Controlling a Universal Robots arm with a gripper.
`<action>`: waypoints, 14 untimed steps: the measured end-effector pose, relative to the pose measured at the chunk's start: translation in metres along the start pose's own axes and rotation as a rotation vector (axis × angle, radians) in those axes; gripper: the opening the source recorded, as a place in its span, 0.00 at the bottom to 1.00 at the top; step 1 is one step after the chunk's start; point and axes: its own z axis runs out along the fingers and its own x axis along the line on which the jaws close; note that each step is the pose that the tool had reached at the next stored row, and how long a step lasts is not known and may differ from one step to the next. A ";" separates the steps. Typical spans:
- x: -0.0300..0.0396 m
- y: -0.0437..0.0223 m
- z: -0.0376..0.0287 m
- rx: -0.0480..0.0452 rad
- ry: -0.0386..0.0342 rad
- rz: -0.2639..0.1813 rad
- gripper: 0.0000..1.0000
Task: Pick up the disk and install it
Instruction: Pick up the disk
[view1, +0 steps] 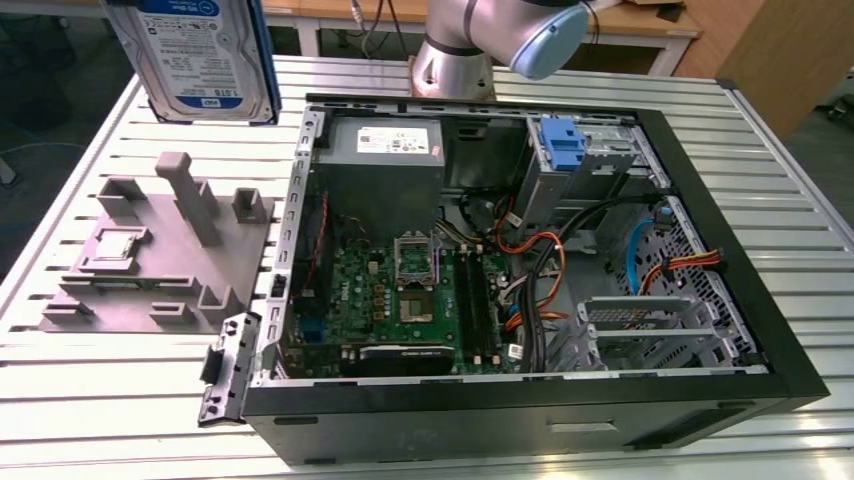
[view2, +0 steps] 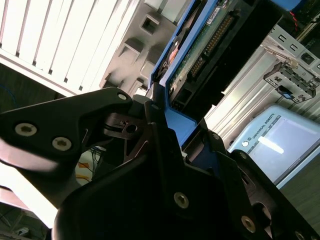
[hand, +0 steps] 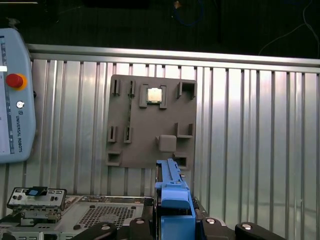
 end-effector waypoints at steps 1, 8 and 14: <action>0.0000 0.0000 0.0000 -0.0001 0.0000 0.000 0.37; 0.0001 -0.0044 -0.0001 0.0000 0.0000 0.000 0.37; 0.0006 -0.0112 -0.0002 0.0001 -0.0001 0.000 0.37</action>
